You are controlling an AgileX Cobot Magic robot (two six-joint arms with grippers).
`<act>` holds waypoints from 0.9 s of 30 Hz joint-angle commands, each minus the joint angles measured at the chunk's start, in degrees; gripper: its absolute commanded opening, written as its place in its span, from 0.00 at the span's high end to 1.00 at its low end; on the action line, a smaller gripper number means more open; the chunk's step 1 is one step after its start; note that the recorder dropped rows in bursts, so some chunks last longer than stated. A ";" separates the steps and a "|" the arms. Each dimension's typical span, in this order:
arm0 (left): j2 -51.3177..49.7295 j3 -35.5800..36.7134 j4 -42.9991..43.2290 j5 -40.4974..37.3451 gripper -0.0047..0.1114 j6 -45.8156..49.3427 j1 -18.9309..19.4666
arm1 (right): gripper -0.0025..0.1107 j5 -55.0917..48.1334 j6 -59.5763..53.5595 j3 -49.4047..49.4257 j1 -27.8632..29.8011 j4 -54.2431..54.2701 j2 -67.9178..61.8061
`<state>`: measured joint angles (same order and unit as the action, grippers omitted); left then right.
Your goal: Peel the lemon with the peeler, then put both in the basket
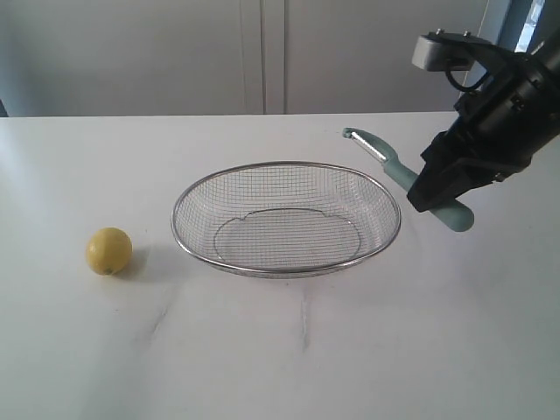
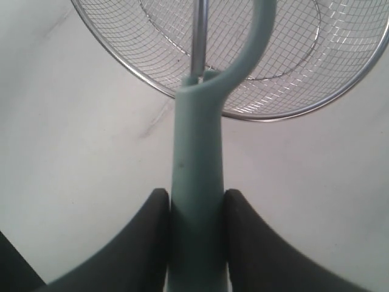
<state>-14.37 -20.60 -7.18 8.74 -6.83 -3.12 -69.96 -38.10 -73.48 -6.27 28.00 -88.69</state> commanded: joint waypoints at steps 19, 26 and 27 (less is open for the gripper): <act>-53.72 -34.14 0.66 -43.99 0.96 16.16 -5.19 | 0.98 0.00 -0.59 0.22 0.04 0.40 0.49; -71.37 -48.76 5.77 -56.19 0.96 15.86 -10.80 | 0.98 0.00 -0.59 0.22 0.04 0.40 0.49; -73.15 -50.92 7.18 -57.65 0.96 15.43 -11.79 | 0.98 0.00 -0.59 0.22 0.04 0.40 0.49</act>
<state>-83.48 -66.65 -2.81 -43.58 9.13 -12.50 -69.96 -38.10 -73.48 -6.27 28.00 -88.69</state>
